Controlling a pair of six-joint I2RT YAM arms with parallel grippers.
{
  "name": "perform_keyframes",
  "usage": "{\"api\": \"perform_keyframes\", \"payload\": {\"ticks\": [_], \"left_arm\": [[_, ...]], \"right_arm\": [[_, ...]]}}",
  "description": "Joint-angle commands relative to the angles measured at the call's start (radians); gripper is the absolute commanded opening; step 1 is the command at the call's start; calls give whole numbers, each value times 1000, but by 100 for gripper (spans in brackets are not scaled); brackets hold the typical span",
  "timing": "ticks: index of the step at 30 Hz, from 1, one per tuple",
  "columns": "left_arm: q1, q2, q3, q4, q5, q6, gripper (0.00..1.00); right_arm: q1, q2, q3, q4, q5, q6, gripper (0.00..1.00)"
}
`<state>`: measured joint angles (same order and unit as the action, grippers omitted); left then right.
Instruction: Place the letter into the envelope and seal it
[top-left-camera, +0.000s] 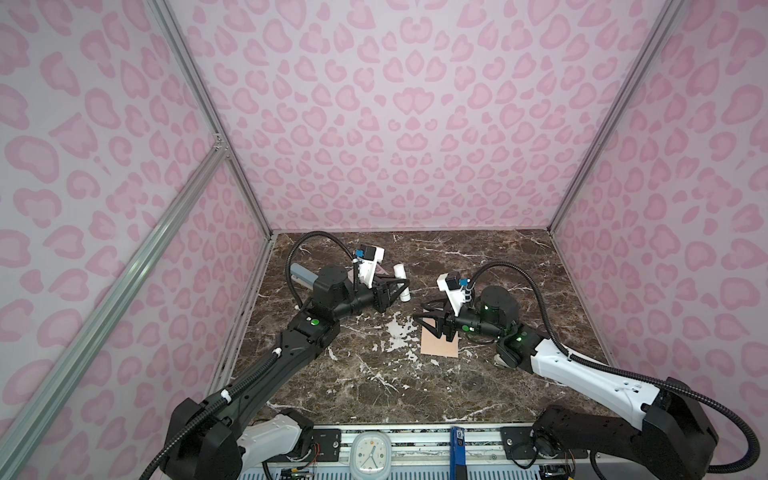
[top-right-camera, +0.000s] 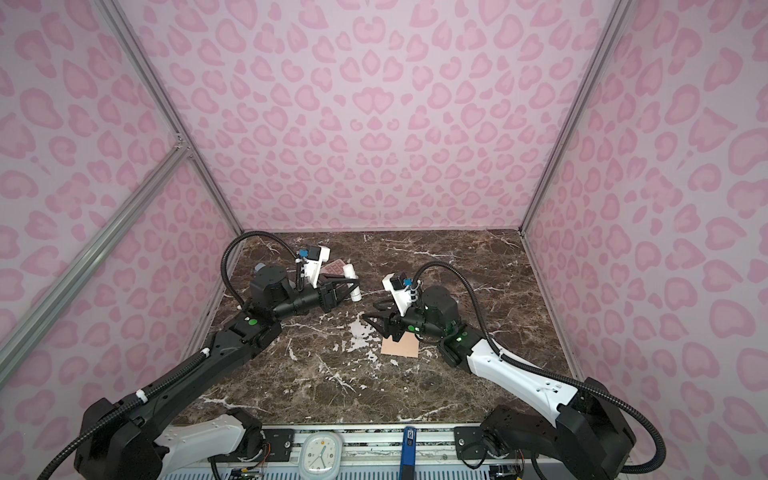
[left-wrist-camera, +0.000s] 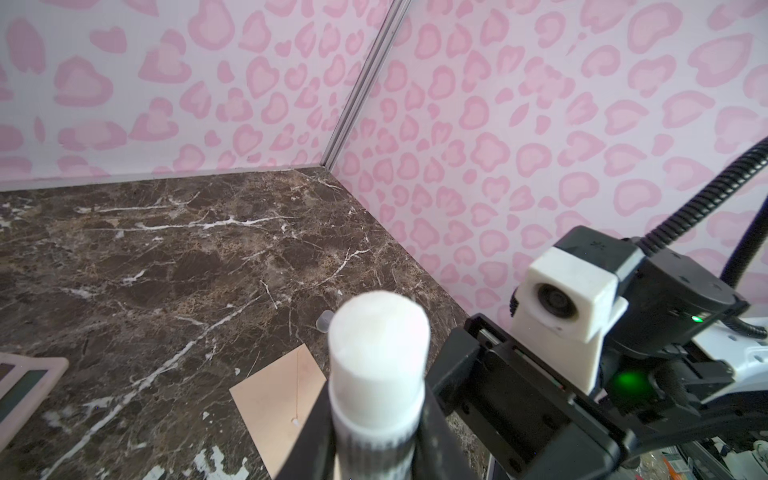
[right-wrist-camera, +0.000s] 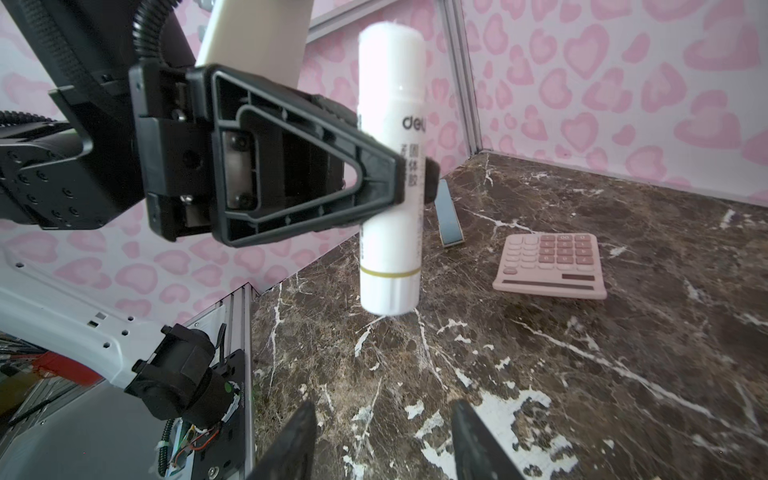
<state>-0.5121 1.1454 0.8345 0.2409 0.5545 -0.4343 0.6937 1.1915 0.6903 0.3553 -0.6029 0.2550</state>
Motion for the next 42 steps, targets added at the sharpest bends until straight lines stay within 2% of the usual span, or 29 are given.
{"api": "perform_keyframes", "payload": {"ticks": [1, 11, 22, 27, 37, 42], "left_arm": [[3, -37, -10, 73, 29, 50, 5], [3, -76, -43, 118, 129, 55, 4], [3, -94, -73, 165, 157, 30, 4], [3, -92, -82, 176, 168, 19, 4], [1, -90, -92, 182, 168, 17, 5], [-2, -85, -90, 183, 162, 14, 5]], "right_arm": [[4, 13, -5, 99, -41, -54, 56], [11, 70, 23, 222, -158, -42, 55], [12, 117, 46, 292, -165, 0, 52], [12, 137, 61, 304, -171, 18, 46], [17, 155, 66, 332, -183, 36, 25], [23, 153, 73, 323, -171, 30, 21]]}}
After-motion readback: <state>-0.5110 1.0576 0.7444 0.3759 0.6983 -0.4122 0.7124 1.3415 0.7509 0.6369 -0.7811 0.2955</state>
